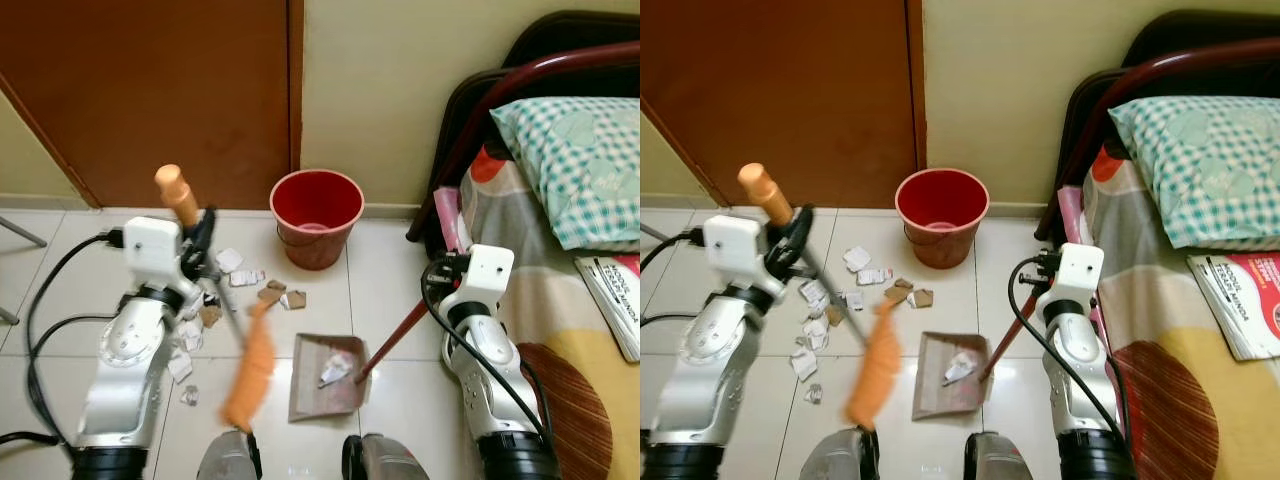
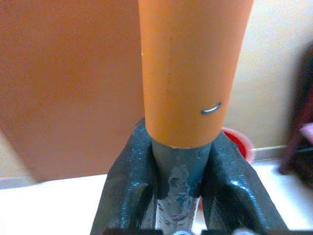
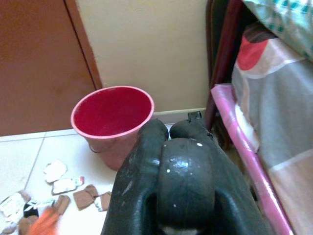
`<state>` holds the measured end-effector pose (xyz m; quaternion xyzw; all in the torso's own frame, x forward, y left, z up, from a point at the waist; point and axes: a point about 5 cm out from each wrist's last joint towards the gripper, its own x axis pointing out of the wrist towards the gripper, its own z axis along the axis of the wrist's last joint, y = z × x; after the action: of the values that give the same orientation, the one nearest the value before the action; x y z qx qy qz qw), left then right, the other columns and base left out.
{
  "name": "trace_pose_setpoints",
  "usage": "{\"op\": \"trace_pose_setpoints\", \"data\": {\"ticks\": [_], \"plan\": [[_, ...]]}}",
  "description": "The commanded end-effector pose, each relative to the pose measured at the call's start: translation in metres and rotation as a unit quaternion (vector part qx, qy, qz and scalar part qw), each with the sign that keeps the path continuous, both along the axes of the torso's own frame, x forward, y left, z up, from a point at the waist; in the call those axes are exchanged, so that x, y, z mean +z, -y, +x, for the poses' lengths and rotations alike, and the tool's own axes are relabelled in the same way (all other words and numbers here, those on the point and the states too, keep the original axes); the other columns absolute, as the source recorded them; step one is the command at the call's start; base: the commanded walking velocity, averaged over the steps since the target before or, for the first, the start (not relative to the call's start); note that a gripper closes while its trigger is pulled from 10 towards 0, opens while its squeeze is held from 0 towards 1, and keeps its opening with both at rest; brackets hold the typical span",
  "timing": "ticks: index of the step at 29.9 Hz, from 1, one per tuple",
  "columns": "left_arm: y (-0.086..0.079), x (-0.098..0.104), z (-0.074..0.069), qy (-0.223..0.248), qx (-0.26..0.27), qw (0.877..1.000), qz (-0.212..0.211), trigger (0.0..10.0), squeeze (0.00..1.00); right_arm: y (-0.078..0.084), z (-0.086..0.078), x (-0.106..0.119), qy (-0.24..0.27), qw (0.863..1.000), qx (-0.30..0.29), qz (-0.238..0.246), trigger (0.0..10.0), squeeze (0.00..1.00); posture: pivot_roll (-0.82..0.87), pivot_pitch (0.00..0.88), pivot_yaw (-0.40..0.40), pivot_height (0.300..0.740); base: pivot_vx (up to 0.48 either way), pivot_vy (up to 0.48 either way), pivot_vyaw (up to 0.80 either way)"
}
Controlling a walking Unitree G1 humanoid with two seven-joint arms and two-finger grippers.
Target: Sweep floor
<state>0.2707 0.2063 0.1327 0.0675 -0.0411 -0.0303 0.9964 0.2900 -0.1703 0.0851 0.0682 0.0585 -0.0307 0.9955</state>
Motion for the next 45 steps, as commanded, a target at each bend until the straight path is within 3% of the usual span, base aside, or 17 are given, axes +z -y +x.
{"op": "trace_pose_setpoints", "data": {"ticks": [1, 6, 8, 17, 28, 33, 37, 39, 41, 43, 45], "plan": [[-0.005, -0.004, -0.004, -0.004, 0.008, 1.000, 0.018, 10.0, 0.00, 0.003, 0.001, 0.011, 0.021, 1.000, -0.007, 0.012, 10.0, 0.00, 0.00, 0.154, -0.038, 0.740, 0.000, 0.000, 0.00], [-0.009, -0.017, -0.009, -0.019, 0.014, 0.999, 0.031, 10.0, 0.00, 0.004, 0.010, 0.034, 0.058, 0.997, -0.009, 0.051, 10.0, 0.00, 0.00, 0.146, -0.033, 0.740, 0.000, 0.000, 0.00], [-0.007, -0.021, -0.008, -0.023, 0.014, 0.999, 0.032, 10.0, 0.00, 0.002, 0.017, 0.053, 0.083, 0.994, -0.003, 0.069, 10.0, 0.00, 0.00, 0.149, -0.026, 0.740, 0.000, 0.000, 0.00], [0.002, -0.024, -0.006, -0.022, 0.006, 0.999, 0.026, 10.0, 0.00, -0.008, 0.034, 0.101, 0.126, 0.984, 0.021, 0.125, 10.0, 0.00, -0.01, 0.151, -0.023, 0.740, 0.000, 0.000, 0.00], [0.013, -0.027, -0.003, -0.022, -0.004, 1.000, 0.011, 10.0, 0.00, -0.020, 0.059, 0.161, 0.198, 0.968, 0.048, 0.147, 10.0, 0.00, -0.01, 0.148, -0.027, 0.740, 0.000, 0.000, 0.00], [0.021, -0.028, -0.003, -0.023, -0.009, 1.000, 0.005, 10.0, 0.00, -0.025, 0.071, 0.212, 0.285, 0.950, 0.060, 0.112, 10.0, 0.00, -0.01, 0.148, -0.029, 0.740, 0.000, 0.000, 0.00], [0.024, -0.029, -0.004, -0.024, -0.012, 1.000, 0.001, 10.0, 0.00, -0.025, 0.073, 0.233, 0.327, 0.940, 0.056, 0.075, 10.0, 0.00, -0.01, 0.149, -0.030, 0.740, 0.000, 0.000, 0.00], [0.026, -0.030, -0.003, -0.025, -0.015, 1.000, -0.001, 10.0, 0.00, -0.027, 0.074, 0.242, 0.351, 0.934, 0.059, 0.027, 10.0, 0.00, -0.01, 0.148, -0.031, 0.740, 0.000, 0.000, 0.00], [0.026, -0.030, -0.003, -0.025, -0.015, 1.000, -0.002, 10.0, 0.00, -0.028, 0.074, 0.243, 0.355, 0.933, 0.060, 0.017, 10.0, 0.00, -0.01, 0.148, -0.031, 0.740, 0.000, 0.000, 0.00], [0.028, -0.030, -0.002, -0.025, -0.017, 1.000, -0.004, 10.0, 0.00, -0.037, 0.075, 0.248, 0.381, 0.921, 0.068, -0.041, 10.0, 0.00, -0.01, 0.147, -0.031, 0.740, 0.000, 0.000, 0.00], [0.028, -0.030, -0.002, -0.025, -0.017, 1.000, -0.005, 10.0, 0.00, -0.042, 0.075, 0.247, 0.386, 0.918, 0.070, -0.061, 10.0, 0.00, -0.01, 0.144, -0.031, 0.740, 0.000, 0.000, 0.00]]}}
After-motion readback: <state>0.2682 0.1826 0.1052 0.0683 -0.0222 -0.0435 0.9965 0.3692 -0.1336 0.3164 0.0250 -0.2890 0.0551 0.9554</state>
